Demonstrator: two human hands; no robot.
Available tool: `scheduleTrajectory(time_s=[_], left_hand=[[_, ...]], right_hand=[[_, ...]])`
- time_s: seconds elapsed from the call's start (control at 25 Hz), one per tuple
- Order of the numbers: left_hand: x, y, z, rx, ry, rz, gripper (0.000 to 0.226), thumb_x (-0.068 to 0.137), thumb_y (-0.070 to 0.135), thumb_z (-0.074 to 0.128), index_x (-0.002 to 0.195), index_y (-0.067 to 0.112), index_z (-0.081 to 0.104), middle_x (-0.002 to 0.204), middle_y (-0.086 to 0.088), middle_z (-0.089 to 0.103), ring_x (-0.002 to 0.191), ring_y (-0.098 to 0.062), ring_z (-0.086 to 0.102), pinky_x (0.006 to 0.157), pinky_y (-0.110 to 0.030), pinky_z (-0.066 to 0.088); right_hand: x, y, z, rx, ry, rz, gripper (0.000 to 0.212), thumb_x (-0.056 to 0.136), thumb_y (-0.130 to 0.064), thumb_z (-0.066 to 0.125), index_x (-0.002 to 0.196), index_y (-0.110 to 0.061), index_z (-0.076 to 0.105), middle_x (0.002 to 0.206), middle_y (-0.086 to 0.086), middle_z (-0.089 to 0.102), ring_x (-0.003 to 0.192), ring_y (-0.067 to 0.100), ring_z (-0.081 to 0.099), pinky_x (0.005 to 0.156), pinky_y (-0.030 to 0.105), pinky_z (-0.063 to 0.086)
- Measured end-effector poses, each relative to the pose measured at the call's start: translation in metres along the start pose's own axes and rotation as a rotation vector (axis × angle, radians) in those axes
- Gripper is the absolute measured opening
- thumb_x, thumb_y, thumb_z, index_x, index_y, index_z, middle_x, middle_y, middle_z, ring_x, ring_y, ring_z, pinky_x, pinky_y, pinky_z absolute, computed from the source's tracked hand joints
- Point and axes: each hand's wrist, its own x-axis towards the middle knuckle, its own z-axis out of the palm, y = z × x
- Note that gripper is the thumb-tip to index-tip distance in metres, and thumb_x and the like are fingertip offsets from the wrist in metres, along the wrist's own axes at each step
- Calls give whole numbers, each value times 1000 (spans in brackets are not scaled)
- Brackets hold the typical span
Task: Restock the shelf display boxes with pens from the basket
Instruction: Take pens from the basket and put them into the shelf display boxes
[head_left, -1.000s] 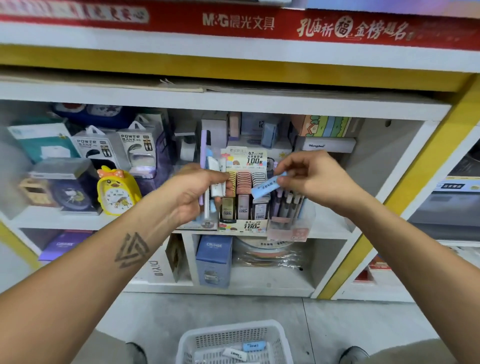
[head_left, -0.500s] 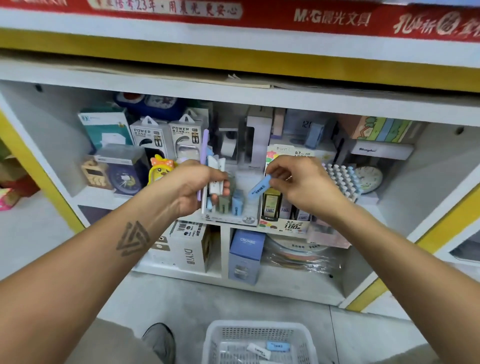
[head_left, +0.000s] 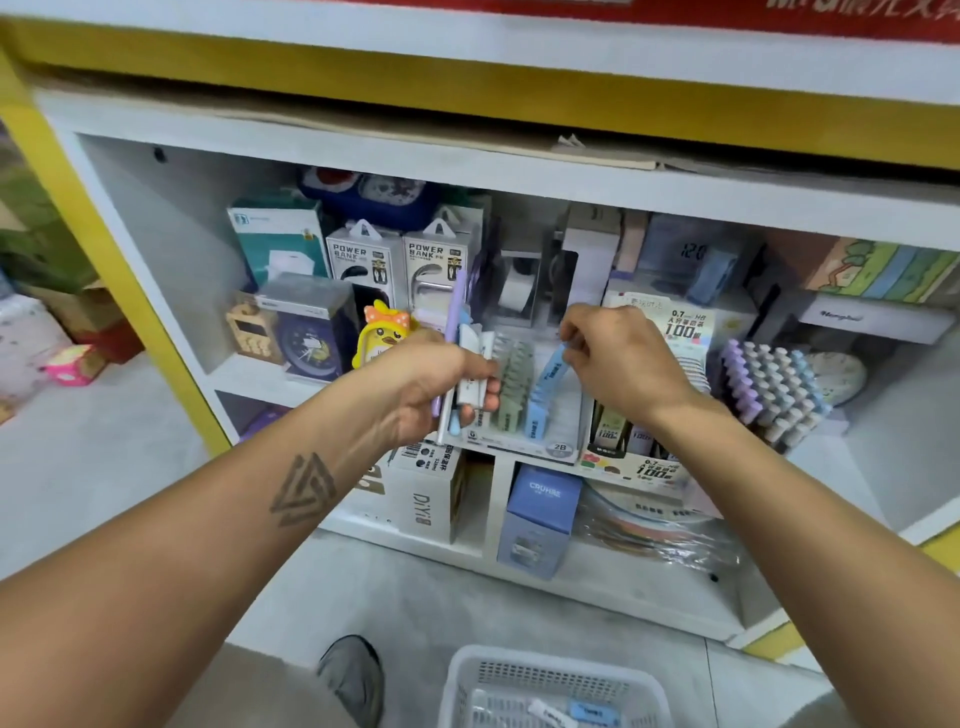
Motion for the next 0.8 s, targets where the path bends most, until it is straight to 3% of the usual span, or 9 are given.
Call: scheduleTrajectory(time_s=[0.52,0.72,0.8], left_hand=[[1,-6,2,22,-76,-17,1,91,-1,62,90,-2,62,71,-15,67,60,-23,66,41,-23,42],[-2,-6,4,-19,-119,-21,3,91,-2,61,93,-2,63,76,-17,69,66,-26,69,43,-22,44],[-3,-6,5,-50,-144,-32,10,90,-3,61,100,-3,63,79,-18,71,66,-26,70,41,-21,43]], right_hand=[[5,-1,18,23,-165,-78,17,86,-1,64,78,-16,61,82,2,63,78,23,60,71,37,53],[5,-5,21,-176,-259,-94,31,85,6,51,101,-9,72,102,12,69,90,30,64,78,39,57],[7,-10,20,-123,-243,-70,35,89,4,51,111,-11,73,111,9,70,98,28,66,85,36,56]])
